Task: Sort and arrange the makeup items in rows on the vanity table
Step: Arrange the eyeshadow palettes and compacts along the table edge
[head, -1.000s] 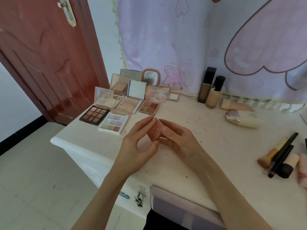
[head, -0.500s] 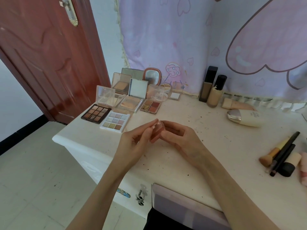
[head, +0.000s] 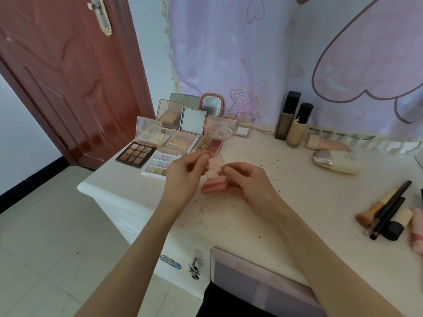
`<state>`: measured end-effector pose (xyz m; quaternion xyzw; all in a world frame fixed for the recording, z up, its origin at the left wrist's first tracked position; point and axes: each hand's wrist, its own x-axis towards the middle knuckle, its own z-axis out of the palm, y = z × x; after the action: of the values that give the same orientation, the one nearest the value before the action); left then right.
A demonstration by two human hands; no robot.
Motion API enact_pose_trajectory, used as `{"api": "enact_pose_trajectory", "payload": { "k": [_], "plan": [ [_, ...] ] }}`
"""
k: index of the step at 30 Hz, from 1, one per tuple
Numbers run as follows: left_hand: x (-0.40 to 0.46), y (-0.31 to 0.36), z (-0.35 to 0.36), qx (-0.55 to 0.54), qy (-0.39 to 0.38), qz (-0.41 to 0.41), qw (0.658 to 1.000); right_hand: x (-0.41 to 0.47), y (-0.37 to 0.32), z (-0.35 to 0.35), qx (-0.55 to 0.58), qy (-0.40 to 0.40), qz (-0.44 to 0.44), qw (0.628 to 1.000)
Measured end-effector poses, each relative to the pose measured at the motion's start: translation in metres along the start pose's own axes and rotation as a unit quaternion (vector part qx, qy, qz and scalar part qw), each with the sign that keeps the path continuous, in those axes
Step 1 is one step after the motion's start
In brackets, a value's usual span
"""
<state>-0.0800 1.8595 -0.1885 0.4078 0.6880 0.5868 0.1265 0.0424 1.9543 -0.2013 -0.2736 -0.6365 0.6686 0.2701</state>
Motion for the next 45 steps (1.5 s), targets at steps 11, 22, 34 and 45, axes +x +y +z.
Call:
{"api": "enact_pose_trajectory", "payload": {
  "k": [11, 22, 34, 45],
  "plan": [
    [-0.035, -0.008, 0.003, 0.131, 0.055, -0.068, 0.988, 0.026, -0.004, 0.02, -0.024, 0.106, -0.004, 0.994],
    [-0.037, -0.016, 0.007, 0.214, 0.111, -0.014, 0.971, 0.041, -0.003, 0.033, -0.07, 0.118, 0.023, 0.99],
    [-0.022, -0.022, -0.002, 0.424, 0.119, 0.034, 0.897, 0.063, -0.007, 0.045, -0.285, 0.132, -0.048, 0.948],
    [-0.006, -0.024, -0.007, 0.434, 0.1, 0.054, 0.894, 0.078, -0.005, 0.053, -0.316, 0.155, -0.052, 0.935]
  ]
}}
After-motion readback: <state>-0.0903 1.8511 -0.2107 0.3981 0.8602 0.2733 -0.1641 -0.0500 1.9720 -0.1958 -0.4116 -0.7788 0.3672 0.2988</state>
